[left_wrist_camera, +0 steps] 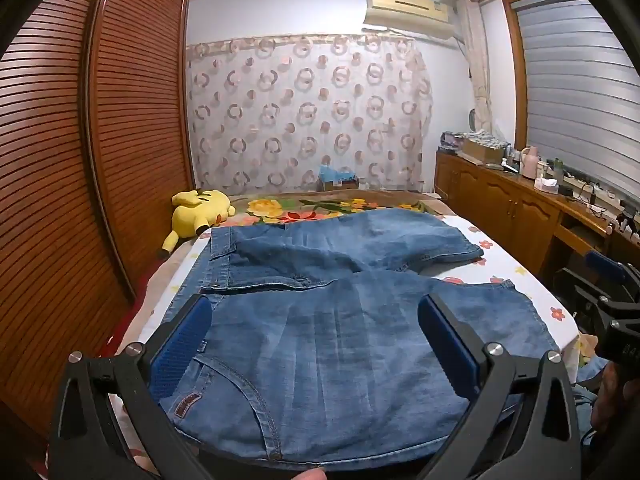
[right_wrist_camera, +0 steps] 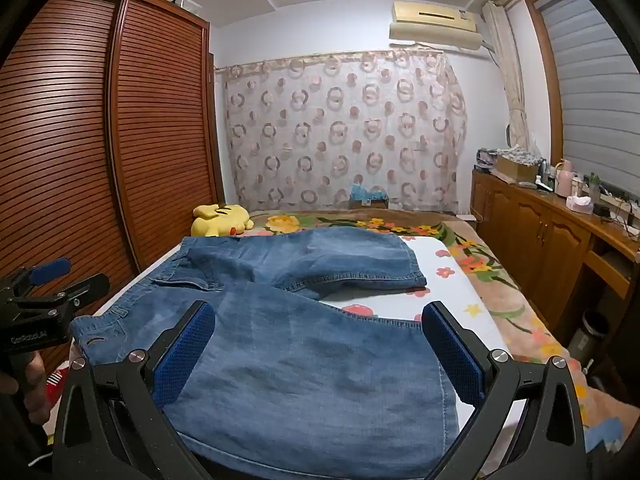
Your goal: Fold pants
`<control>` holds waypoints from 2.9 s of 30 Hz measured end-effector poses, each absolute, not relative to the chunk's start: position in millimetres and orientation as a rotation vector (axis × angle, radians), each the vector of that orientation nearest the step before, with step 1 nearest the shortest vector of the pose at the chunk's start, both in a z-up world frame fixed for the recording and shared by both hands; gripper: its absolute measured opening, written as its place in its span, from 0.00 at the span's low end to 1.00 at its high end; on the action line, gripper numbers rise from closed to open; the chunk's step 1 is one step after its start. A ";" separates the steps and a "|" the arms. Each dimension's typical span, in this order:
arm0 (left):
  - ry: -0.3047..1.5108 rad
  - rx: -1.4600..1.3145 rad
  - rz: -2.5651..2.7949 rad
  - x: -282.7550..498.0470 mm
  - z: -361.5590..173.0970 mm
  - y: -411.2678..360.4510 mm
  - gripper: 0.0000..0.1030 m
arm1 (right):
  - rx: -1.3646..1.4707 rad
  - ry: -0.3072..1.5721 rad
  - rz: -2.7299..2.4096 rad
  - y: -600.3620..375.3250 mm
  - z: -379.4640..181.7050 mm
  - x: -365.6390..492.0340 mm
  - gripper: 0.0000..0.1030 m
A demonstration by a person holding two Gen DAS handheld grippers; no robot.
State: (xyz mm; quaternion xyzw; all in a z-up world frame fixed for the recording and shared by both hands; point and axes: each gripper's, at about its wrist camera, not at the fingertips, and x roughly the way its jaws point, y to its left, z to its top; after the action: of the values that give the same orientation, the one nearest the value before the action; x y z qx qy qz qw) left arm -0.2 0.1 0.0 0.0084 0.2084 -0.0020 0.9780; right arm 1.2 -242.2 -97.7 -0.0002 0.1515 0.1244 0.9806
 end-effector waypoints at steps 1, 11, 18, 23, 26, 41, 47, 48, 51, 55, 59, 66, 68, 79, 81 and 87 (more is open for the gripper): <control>0.416 0.019 -0.003 -0.4 0.1 0.0 1.00 | 0.005 0.299 0.252 -242.2 -97.7 1.2 1.00; 0.426 0.014 -0.002 -0.3 -0.3 0.6 1.00 | 0.005 0.299 0.239 -237.8 -102.0 0.4 1.00; 0.425 0.013 -0.004 -0.3 -0.3 0.5 1.00 | 0.008 0.305 0.238 -239.7 -98.7 0.0 1.00; 0.424 0.013 -0.004 -0.4 -0.3 0.5 1.00 | 0.010 0.309 0.237 -240.5 -98.4 0.8 1.00; 0.424 0.013 -0.004 -0.5 -0.5 0.7 1.00 | 0.012 0.310 0.236 -239.6 -98.5 2.0 1.00; 0.411 0.016 -0.002 -6.5 5.3 9.8 1.00 | 0.014 0.311 0.211 -239.7 -98.5 2.0 1.00; 0.408 0.014 -0.003 -5.0 11.6 6.8 1.00 | 0.018 0.311 0.210 -239.0 -97.4 3.1 1.00; 0.408 0.013 -0.003 -5.2 11.5 6.9 1.00 | 0.019 0.312 0.210 -239.0 -97.3 2.9 1.00; 0.407 0.014 -0.002 -5.0 11.7 6.8 1.00 | 0.020 0.312 0.210 -239.2 -97.1 3.5 1.00; 0.405 0.012 -0.003 -5.5 11.3 7.0 1.00 | 0.020 0.308 0.209 -239.9 -97.3 2.8 1.00; 0.404 0.011 -0.002 -5.6 10.5 6.6 1.00 | 0.016 0.305 0.209 -239.9 -97.2 2.6 1.00; 0.402 0.011 -0.002 -5.9 10.2 6.6 1.00 | 0.013 0.302 0.208 -239.8 -97.2 2.5 1.00; 0.401 0.011 -0.002 -6.0 10.4 6.5 1.00 | 0.014 0.302 0.208 -239.9 -97.1 2.7 1.00; 0.409 0.003 -0.005 -0.1 16.9 -0.8 1.00 | 0.016 0.302 0.208 -239.3 -97.8 2.8 1.00; 0.407 0.004 -0.005 -0.7 16.1 -0.6 1.00 | 0.015 0.301 0.209 -239.4 -97.9 2.7 1.00; 0.412 -0.001 -0.015 1.6 11.3 -1.9 1.00 | 0.014 0.302 0.211 -239.0 -98.5 2.4 1.00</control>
State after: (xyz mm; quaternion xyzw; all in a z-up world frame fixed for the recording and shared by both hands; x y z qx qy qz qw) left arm 1.6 -1.9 11.3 -0.0007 0.2046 -0.0075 0.9788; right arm 2.4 -239.0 -98.5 0.0069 0.1500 0.1048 0.9831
